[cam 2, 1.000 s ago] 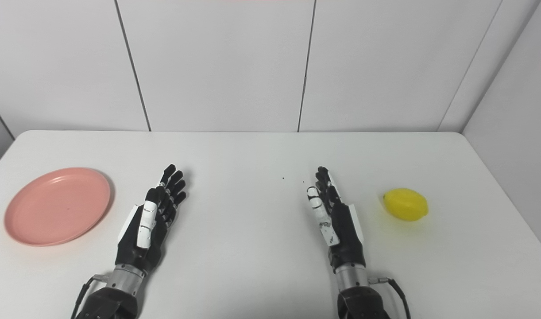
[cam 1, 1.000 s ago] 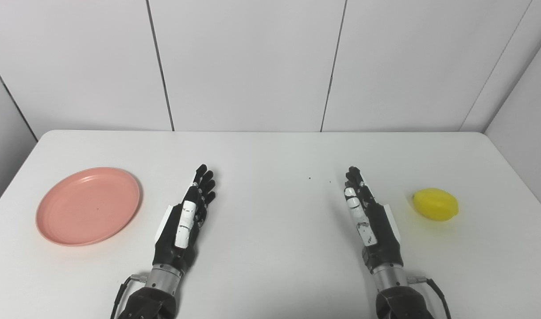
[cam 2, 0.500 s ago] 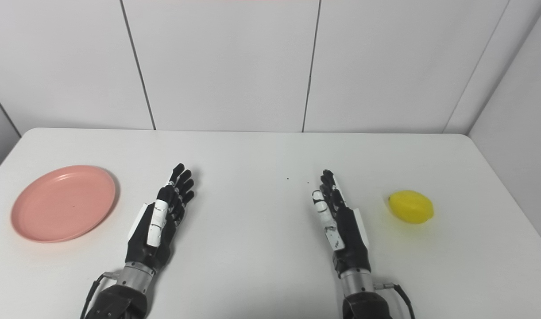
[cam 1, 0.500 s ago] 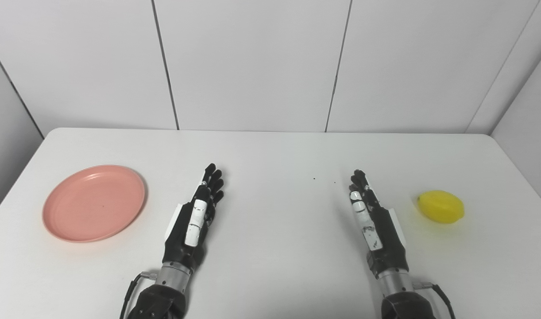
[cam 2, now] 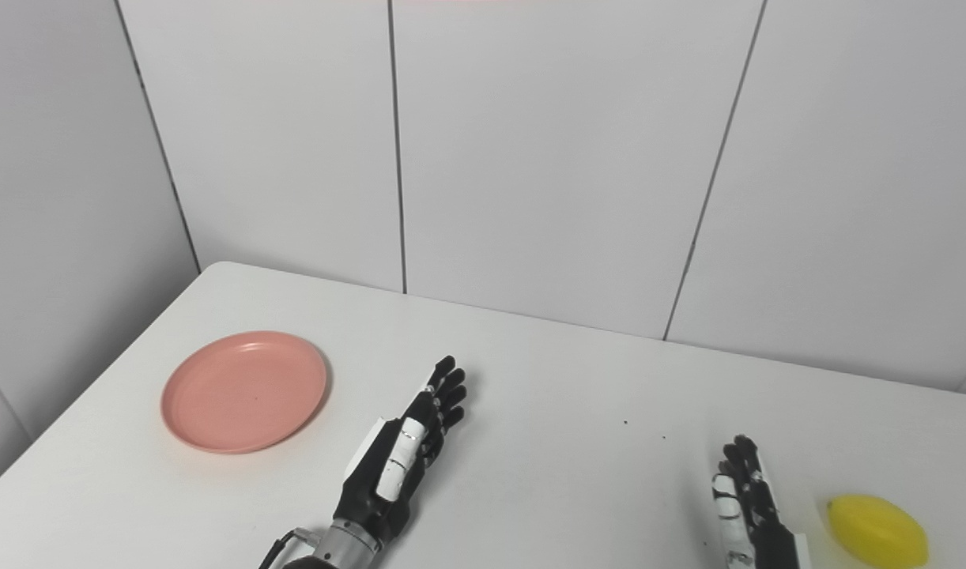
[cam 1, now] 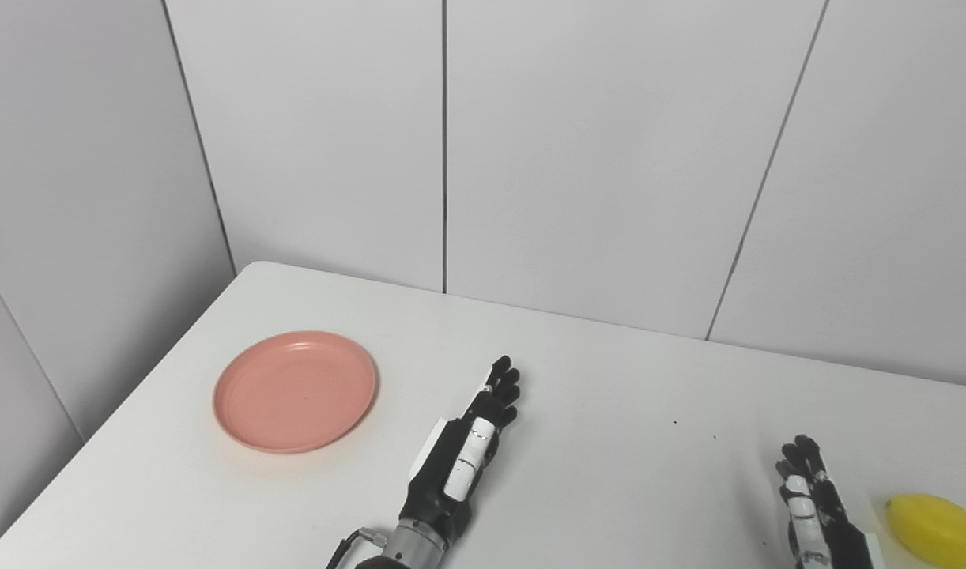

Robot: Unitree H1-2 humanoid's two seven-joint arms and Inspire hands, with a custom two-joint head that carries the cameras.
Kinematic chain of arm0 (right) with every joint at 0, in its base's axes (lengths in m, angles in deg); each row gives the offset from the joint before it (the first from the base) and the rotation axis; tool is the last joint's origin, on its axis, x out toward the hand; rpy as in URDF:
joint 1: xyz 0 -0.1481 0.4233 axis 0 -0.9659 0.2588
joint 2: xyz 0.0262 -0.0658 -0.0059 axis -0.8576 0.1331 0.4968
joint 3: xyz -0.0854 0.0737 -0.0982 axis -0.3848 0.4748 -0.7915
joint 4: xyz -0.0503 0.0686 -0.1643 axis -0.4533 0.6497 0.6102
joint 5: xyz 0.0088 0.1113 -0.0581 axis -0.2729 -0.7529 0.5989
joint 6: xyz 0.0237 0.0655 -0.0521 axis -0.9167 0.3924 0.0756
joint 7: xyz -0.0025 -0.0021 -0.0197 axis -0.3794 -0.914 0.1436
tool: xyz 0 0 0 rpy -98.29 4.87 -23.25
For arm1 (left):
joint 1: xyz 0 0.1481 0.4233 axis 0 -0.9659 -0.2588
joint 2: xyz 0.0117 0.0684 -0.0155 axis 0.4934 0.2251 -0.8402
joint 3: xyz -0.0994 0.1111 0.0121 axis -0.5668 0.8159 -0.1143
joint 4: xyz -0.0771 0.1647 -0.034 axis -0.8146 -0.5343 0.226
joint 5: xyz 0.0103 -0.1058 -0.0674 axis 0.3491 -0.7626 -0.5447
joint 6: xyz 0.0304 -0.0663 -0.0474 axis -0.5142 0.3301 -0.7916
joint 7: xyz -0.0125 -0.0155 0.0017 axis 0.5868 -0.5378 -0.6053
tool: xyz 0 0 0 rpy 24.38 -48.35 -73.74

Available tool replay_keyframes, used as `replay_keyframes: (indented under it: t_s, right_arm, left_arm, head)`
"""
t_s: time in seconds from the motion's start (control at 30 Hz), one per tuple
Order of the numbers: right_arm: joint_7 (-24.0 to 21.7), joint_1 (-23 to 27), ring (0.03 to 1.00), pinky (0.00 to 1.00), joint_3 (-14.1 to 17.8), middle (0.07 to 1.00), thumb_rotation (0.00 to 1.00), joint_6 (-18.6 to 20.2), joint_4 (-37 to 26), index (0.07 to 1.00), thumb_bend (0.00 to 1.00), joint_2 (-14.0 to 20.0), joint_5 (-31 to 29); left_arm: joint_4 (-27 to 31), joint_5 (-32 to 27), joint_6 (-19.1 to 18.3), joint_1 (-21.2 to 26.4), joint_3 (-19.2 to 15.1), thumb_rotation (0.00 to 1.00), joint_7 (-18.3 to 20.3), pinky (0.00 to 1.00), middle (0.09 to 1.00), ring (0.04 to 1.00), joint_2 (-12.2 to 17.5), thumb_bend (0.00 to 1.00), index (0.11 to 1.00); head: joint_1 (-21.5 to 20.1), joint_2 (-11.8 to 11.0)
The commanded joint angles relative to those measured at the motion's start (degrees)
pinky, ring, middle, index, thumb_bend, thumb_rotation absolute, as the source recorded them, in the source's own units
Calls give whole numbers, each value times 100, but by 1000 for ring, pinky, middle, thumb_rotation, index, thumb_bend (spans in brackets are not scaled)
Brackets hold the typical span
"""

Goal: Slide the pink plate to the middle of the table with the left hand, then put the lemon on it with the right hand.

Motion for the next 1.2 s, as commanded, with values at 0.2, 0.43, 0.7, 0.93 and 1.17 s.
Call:
replay_keyframes:
  t_s: [0.2,0.43,0.7,0.93,1.17]
  right_arm:
    - [-256,87,1000,1000,-91,1000,1000,-131,-341,1000,403,231,-15]
    - [-209,84,1000,1000,-104,1000,1000,-102,-402,1000,435,214,40]
    - [-237,90,1000,1000,-114,1000,1000,31,-551,1000,492,259,32]
    - [-203,86,1000,1000,-91,1000,1000,212,-747,1000,439,249,32]
    - [-168,87,1000,1000,-102,1000,1000,430,-922,1000,353,219,50]
  left_arm:
    - [-128,217,539,303,-9,970,-151,1000,1000,1000,-97,744,1000]
    - [357,302,109,324,-46,993,9,992,1000,1000,325,754,1000]
    - [1347,79,-510,302,-372,1000,3,989,997,989,738,693,1000]
    - [1750,-149,-837,332,-881,1000,-140,989,960,957,929,715,974]
    - [1814,-131,-785,428,-1243,998,-343,922,926,917,1082,707,935]
  head:
    - [-39,-49]
    - [-14,-47]
    - [77,54]
    - [29,280]
    - [374,306]
